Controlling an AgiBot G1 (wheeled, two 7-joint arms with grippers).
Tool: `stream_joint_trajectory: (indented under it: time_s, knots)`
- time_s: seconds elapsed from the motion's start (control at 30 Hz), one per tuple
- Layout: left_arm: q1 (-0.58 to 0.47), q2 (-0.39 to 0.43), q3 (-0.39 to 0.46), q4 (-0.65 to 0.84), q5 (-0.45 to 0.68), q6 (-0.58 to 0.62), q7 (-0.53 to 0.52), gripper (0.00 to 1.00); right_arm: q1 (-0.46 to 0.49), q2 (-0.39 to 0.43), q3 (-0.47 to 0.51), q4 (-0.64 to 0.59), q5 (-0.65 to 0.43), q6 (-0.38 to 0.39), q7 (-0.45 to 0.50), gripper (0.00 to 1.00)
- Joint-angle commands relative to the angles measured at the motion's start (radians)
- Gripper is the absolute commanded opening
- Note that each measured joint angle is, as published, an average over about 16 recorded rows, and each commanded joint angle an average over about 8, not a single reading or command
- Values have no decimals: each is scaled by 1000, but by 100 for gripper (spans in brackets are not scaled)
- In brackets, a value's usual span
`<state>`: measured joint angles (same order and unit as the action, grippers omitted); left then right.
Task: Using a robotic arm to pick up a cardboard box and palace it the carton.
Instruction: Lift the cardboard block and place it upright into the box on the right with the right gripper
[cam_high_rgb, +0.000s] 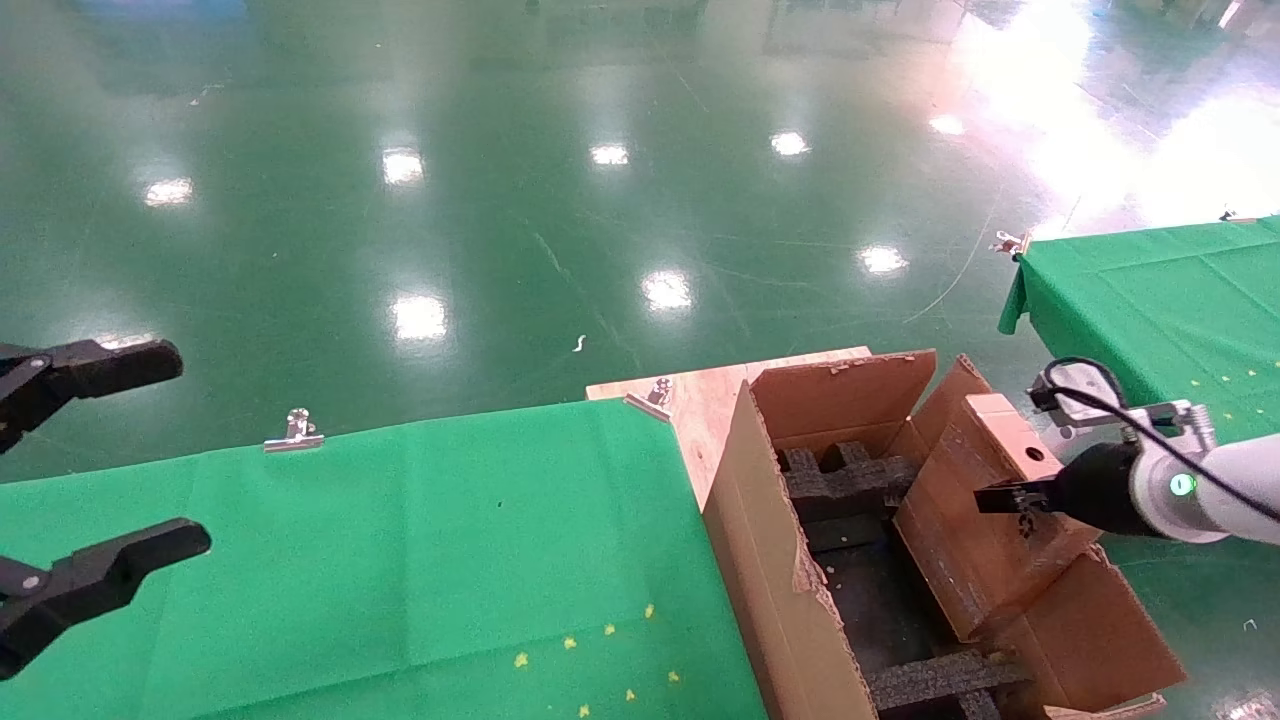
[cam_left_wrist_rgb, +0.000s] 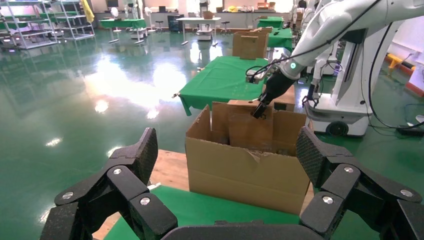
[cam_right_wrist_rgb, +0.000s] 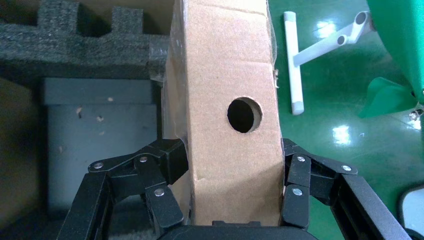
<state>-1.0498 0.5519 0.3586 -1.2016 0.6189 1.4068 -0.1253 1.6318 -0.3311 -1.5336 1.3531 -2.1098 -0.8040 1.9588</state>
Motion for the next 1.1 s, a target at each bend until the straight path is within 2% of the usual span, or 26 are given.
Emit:
stream_joint_trajectory:
  time_s: [0.03, 0.23, 0.6, 0.87, 1.1]
  knots:
    - [0, 0, 0, 0, 0, 0, 0, 100, -17, -13, -6, -1, -43, 16, 43, 0]
    - [0, 0, 0, 0, 0, 0, 0, 100, -64, -59, -17, 1, -142, 32, 160, 0]
    - [0, 0, 0, 0, 0, 0, 0, 100, -148, -128, -37, -9, -243, 42, 292, 0]
    - [0, 0, 0, 0, 0, 0, 0, 100, -201, -171, -50, -34, -292, 39, 362, 0]
    - [0, 0, 0, 0, 0, 0, 0, 100, -240, -204, -62, -88, -285, 54, 380, 0]
